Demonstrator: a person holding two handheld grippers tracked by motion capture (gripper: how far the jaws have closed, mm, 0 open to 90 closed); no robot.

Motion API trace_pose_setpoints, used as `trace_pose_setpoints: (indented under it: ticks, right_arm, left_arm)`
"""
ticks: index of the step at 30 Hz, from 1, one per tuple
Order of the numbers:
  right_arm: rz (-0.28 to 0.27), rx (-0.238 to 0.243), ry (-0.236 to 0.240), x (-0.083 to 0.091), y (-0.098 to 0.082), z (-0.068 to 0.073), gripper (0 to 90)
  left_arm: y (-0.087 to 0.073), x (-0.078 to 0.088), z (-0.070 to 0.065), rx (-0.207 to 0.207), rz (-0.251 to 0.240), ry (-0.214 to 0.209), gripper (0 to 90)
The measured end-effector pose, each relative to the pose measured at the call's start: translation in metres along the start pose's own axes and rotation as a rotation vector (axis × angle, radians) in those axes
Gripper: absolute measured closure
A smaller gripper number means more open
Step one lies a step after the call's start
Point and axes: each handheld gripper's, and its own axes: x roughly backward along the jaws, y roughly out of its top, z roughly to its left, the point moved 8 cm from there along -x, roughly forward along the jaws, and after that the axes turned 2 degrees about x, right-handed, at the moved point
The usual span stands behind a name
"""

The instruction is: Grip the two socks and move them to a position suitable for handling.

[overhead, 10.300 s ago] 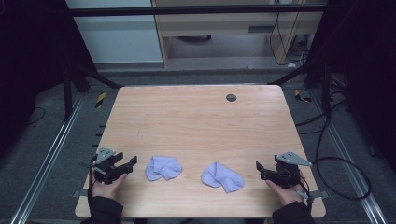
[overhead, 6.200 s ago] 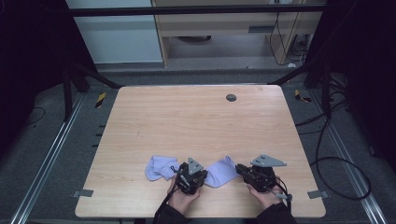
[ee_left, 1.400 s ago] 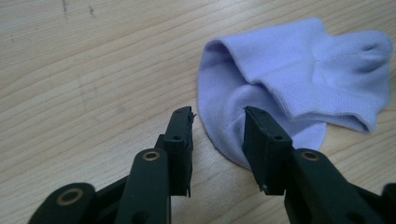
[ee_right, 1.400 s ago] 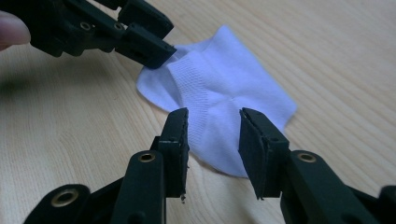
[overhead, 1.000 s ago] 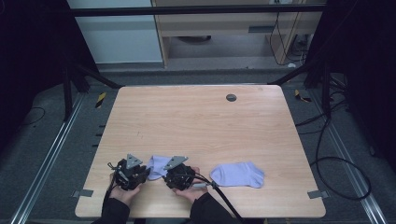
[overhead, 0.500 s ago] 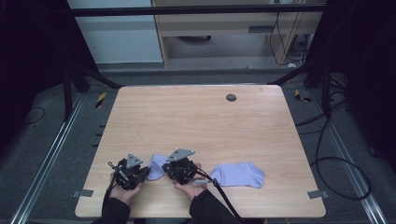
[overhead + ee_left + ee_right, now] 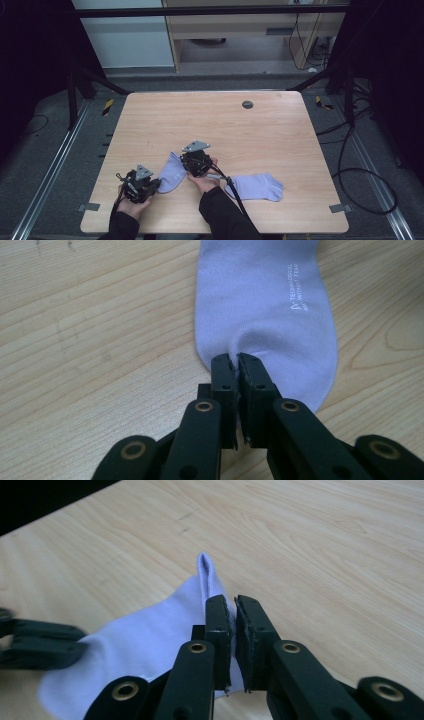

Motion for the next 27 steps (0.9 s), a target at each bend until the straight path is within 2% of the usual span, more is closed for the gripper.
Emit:
trace_pose_setpoints:
  ticks: [5,8,12,17,19,24,27]
  right_arm:
    - [0.007,0.007,-0.031,-0.004,0.003,-0.012,73.0]
    - [-0.001,0.025,-0.051,0.001,0.007,-0.02,70.3]
    - [0.014,0.012,-0.06,0.005,0.005,-0.032,69.2]
    - [0.059,-0.008,-0.069,-0.003,-0.009,-0.043,69.0]
    - [0.072,-0.023,-0.066,-0.008,-0.013,-0.045,69.2]
    - [0.101,-0.023,-0.072,-0.018,-0.023,-0.047,71.1]
    - [0.12,-0.034,-0.069,-0.022,-0.028,-0.049,76.1]
  left_arm:
    - [0.0,0.0,0.0,0.014,-0.007,-0.004,83.0]
    - [0.0,0.002,0.001,0.026,-0.01,-0.004,75.6]
    - [0.003,0.009,0.002,0.059,-0.04,-0.002,70.2]
    - [-0.002,0.012,0.003,0.09,-0.023,0.015,69.2]
    - [-0.003,0.01,0.002,0.09,-0.013,0.017,69.3]
    - [-0.004,0.005,-0.001,0.086,0.006,0.015,72.6]
    - [-0.004,0.004,-0.001,0.084,0.01,0.009,75.0]
